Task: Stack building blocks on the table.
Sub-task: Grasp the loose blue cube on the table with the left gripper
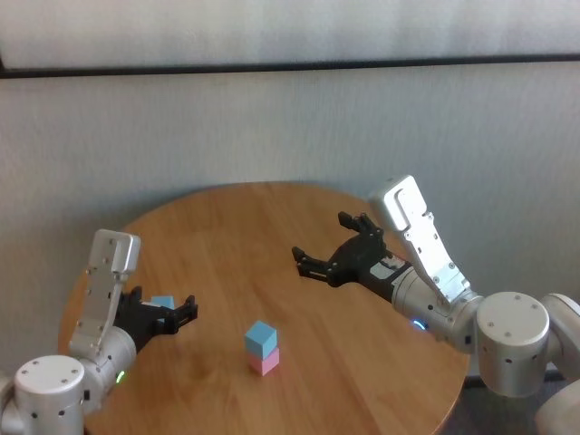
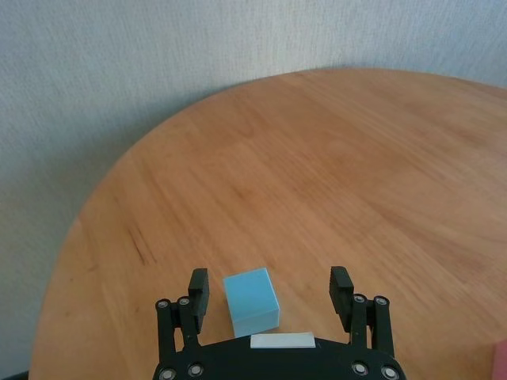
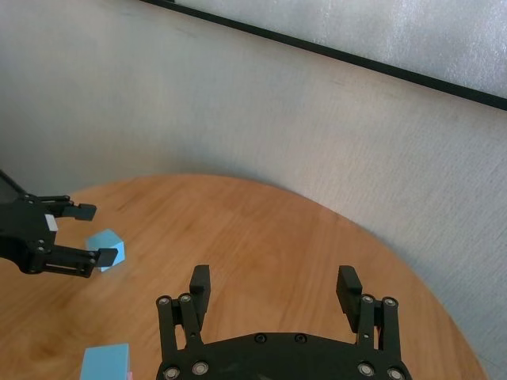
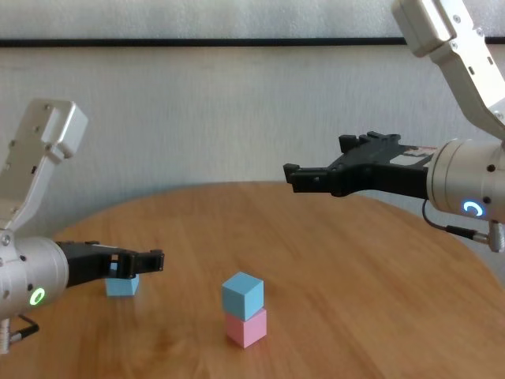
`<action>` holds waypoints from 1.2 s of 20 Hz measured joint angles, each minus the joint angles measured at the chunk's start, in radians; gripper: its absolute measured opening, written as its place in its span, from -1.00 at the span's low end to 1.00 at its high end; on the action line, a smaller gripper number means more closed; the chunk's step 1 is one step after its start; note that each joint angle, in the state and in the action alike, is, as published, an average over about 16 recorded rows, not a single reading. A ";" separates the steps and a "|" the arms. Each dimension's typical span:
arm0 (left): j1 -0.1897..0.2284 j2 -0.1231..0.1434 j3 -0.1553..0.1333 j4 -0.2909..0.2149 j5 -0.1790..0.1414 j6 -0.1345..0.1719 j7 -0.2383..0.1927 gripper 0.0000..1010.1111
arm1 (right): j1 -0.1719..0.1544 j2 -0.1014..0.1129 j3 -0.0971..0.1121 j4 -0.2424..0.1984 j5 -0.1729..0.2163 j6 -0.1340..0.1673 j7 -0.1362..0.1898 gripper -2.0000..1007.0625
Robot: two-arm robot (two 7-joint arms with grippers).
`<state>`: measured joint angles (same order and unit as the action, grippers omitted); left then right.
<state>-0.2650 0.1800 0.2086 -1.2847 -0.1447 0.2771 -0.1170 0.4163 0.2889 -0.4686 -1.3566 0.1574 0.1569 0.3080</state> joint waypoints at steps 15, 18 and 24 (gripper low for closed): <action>-0.029 -0.022 -0.014 0.076 0.035 -0.030 -0.023 0.98 | 0.000 0.000 0.000 0.000 0.000 0.000 0.000 1.00; -0.034 -0.027 -0.019 0.087 0.039 -0.033 -0.026 0.98 | 0.000 0.000 0.000 0.000 0.000 0.000 0.000 1.00; -0.040 -0.037 -0.031 0.101 0.047 -0.031 -0.030 0.98 | 0.000 0.000 0.000 0.000 0.000 0.000 0.000 1.00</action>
<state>-0.3054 0.1430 0.1772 -1.1836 -0.0979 0.2456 -0.1466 0.4163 0.2889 -0.4686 -1.3566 0.1574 0.1568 0.3080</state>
